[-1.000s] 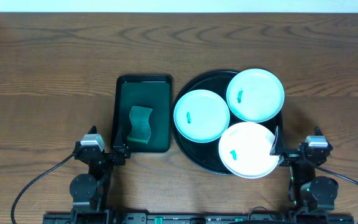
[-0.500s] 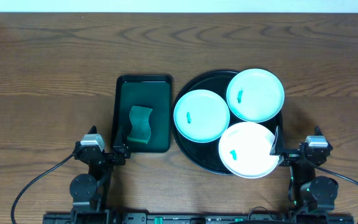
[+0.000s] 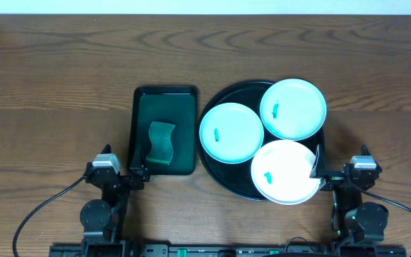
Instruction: Clean dirty plates on tray and stack at the side
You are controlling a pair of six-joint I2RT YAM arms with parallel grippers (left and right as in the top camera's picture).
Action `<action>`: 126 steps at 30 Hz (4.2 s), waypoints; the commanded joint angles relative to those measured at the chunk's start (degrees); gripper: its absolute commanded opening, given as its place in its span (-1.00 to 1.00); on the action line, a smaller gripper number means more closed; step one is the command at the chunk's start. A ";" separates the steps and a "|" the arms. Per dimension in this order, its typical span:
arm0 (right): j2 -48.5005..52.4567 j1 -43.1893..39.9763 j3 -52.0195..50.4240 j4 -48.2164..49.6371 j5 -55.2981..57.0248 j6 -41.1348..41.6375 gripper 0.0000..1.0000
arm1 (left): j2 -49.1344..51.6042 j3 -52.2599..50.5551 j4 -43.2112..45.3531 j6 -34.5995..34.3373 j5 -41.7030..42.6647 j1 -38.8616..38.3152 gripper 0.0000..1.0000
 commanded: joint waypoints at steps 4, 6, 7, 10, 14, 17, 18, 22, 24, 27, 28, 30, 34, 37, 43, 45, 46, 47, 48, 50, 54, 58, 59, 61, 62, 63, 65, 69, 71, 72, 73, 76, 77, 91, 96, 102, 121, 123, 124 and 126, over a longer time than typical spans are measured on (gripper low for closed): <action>0.02 0.76 -0.09 -0.26 0.33 -0.15 0.99 | 0.00 -0.46 -2.71 0.50 0.81 -0.26 0.60; 0.02 0.76 -0.07 -0.26 0.33 -0.15 0.98 | 0.00 -0.46 -2.71 0.50 0.81 -0.26 0.61; 0.02 0.76 -0.07 -0.26 0.35 -0.17 0.98 | 0.00 -0.46 -2.71 0.50 0.81 -0.26 0.61; 0.02 0.76 -0.07 -0.26 0.35 -0.15 0.99 | 0.00 -0.46 -2.71 0.50 0.81 -0.26 0.61; 0.02 0.76 -0.09 -0.26 0.33 -0.17 0.99 | 0.00 -0.46 -2.71 0.50 0.81 -0.26 0.61; 0.02 0.76 -0.07 -0.26 0.33 -0.17 0.98 | 0.00 -0.46 -2.71 0.50 0.81 -0.26 0.60; 0.02 0.76 -0.07 -0.26 0.35 -0.17 0.99 | 0.00 -0.46 -2.69 0.50 0.81 -0.26 0.61; 0.02 0.76 -0.07 -0.26 0.35 -0.17 0.98 | 0.00 -0.46 -2.71 0.50 0.81 -0.26 0.61; 0.02 0.76 -0.07 -0.26 0.35 -0.17 0.98 | 0.00 -0.46 -2.71 0.50 0.81 -0.26 0.60; 0.02 0.76 -0.07 -0.26 0.35 -0.17 0.98 | 0.00 -0.46 -2.69 0.50 0.81 -0.26 0.61; 0.02 0.76 -0.07 -0.26 0.35 -0.17 0.98 | 0.00 -0.46 -2.71 0.50 0.81 -0.26 0.61; 0.02 0.76 -0.07 -0.26 0.33 -0.17 0.99 | 0.00 -0.46 -2.71 0.50 0.81 -0.26 0.61; 0.02 0.76 -0.07 -0.26 0.33 -0.17 0.99 | 0.00 -0.46 -2.69 0.50 0.81 -0.26 0.60; 0.02 0.76 -0.07 -0.26 0.33 -0.17 0.99 | 0.00 -0.46 -2.71 0.50 0.81 -0.26 0.61; 0.02 0.76 -0.07 -0.26 0.33 -0.17 0.99 | 0.00 -0.46 -2.71 0.50 0.81 -0.26 0.60; 0.02 0.76 -0.09 -0.26 0.33 -0.17 0.99 | 0.00 -0.46 -2.71 0.50 0.81 -0.26 0.60; 0.02 0.76 -0.07 -0.26 0.33 -0.15 0.98 | 0.00 -0.46 -2.71 0.50 0.81 -0.26 0.60; 0.02 0.76 -0.07 -0.26 0.33 -0.17 0.98 | 0.00 -0.46 -2.71 0.50 0.81 -0.26 0.60; 0.02 0.76 -0.07 -0.26 0.35 -0.17 0.98 | 0.00 -0.46 -2.69 0.50 0.81 -0.26 0.60; 0.02 0.76 -0.07 -0.26 0.33 -0.15 0.99 | 0.00 -0.46 -2.71 0.50 0.81 -0.26 0.60; 0.02 0.76 -0.07 -0.26 0.33 -0.17 0.99 | 0.00 -0.46 -2.69 0.50 0.81 -0.26 0.60; 0.02 0.76 -0.09 -0.26 0.33 -0.17 0.98 | 0.00 -0.46 -2.71 0.50 0.81 -0.26 0.60; 0.02 0.76 -0.07 -0.26 0.33 -0.17 0.99 | 0.00 -0.46 -2.71 0.50 0.81 -0.26 0.61; 0.02 0.76 -0.07 -0.26 0.35 -0.15 0.98 | 0.00 -0.46 -2.71 0.50 0.81 -0.26 0.60; 0.02 0.76 -0.07 -0.26 0.33 -0.17 0.98 | 0.00 -0.46 -2.71 0.50 0.81 -0.26 0.60; 0.02 0.76 -0.07 -0.26 0.33 -0.17 0.99 | 0.00 -0.46 -2.69 0.50 0.81 -0.26 0.60; 0.02 0.76 -0.07 -0.26 0.33 -0.15 0.99 | 0.00 -0.46 -2.69 0.50 0.81 -0.26 0.61; 0.02 0.76 -0.09 -0.24 0.33 -0.17 0.99 | 0.00 -0.46 -2.71 0.50 0.81 -0.26 0.60; 0.02 0.76 -0.07 -0.24 0.35 -0.17 0.99 | 0.00 -0.46 -2.71 0.50 0.81 -0.26 0.60; 0.02 0.76 -0.07 -0.26 0.35 -0.15 0.99 | 0.00 -0.46 -2.71 0.50 0.81 -0.26 0.61; 0.02 0.76 -0.07 -0.26 0.33 -0.17 0.99 | 0.00 -0.46 -2.69 0.50 0.81 -0.26 0.61; 0.02 0.76 -0.07 -0.26 0.35 -0.15 0.99 | 0.00 -0.46 -2.71 0.50 0.81 -0.26 0.60; 0.02 0.76 -0.07 -0.26 0.35 -0.15 0.99 | 0.00 -0.46 -2.71 0.50 0.81 -0.26 0.61; 0.02 0.76 -0.07 -0.26 0.33 -0.17 0.99 | 0.00 -0.46 -2.69 0.50 0.81 -0.26 0.60; 0.02 0.76 -0.07 -0.26 0.33 -0.15 0.99 | 0.00 -0.46 -2.69 0.50 0.81 -0.26 0.60; 0.33 0.76 -0.07 -0.35 -0.31 2.45 0.98 | 0.00 -0.46 -2.21 0.28 0.83 -0.26 0.60; 4.17 0.76 8.83 -8.55 -4.37 4.59 0.98 | 2.01 9.27 -12.55 -0.70 2.78 -0.26 0.61; 4.85 0.76 13.29 -12.57 -4.39 6.05 0.98 | 4.33 14.56 -16.06 -0.68 2.75 -0.26 0.60; 5.51 0.76 15.52 -14.10 -4.46 6.49 0.99 | 5.92 17.55 -17.84 -0.68 2.75 -0.26 0.60; 7.39 0.76 19.63 -16.39 -4.70 6.51 0.98 | 9.68 23.78 -21.40 -0.61 2.73 -0.26 0.60</action>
